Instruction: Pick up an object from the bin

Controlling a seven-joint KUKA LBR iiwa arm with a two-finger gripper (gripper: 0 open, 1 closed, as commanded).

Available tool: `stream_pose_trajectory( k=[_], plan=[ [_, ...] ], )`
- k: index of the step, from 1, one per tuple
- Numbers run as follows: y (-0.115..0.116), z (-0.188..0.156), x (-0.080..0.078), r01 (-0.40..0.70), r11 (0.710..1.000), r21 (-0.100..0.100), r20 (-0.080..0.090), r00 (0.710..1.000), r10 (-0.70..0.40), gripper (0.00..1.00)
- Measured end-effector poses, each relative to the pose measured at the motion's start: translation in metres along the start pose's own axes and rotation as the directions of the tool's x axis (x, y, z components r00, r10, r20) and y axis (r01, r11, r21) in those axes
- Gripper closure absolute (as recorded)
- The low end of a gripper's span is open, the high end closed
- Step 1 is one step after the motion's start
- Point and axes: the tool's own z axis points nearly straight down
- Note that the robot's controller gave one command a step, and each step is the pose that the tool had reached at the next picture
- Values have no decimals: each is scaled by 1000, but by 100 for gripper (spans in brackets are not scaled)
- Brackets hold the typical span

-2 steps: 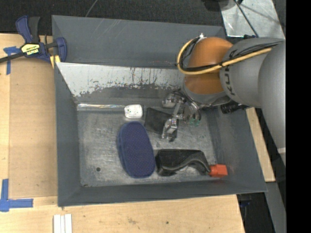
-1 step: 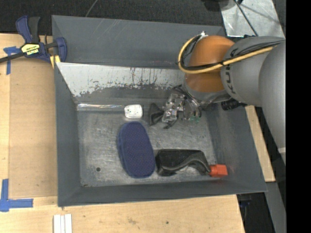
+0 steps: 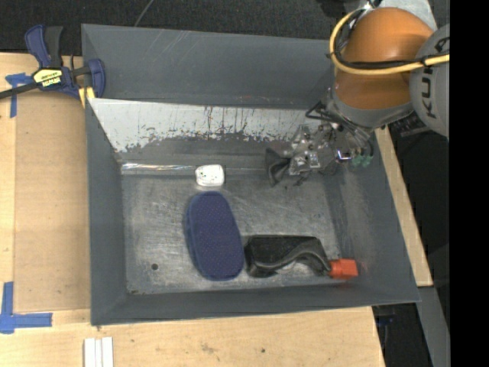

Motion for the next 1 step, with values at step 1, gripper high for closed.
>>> stream_pose_trajectory(
  k=[1],
  plan=[
    [-4,-4,43,235,972,-4,-9,972,-235,100]
  ],
)
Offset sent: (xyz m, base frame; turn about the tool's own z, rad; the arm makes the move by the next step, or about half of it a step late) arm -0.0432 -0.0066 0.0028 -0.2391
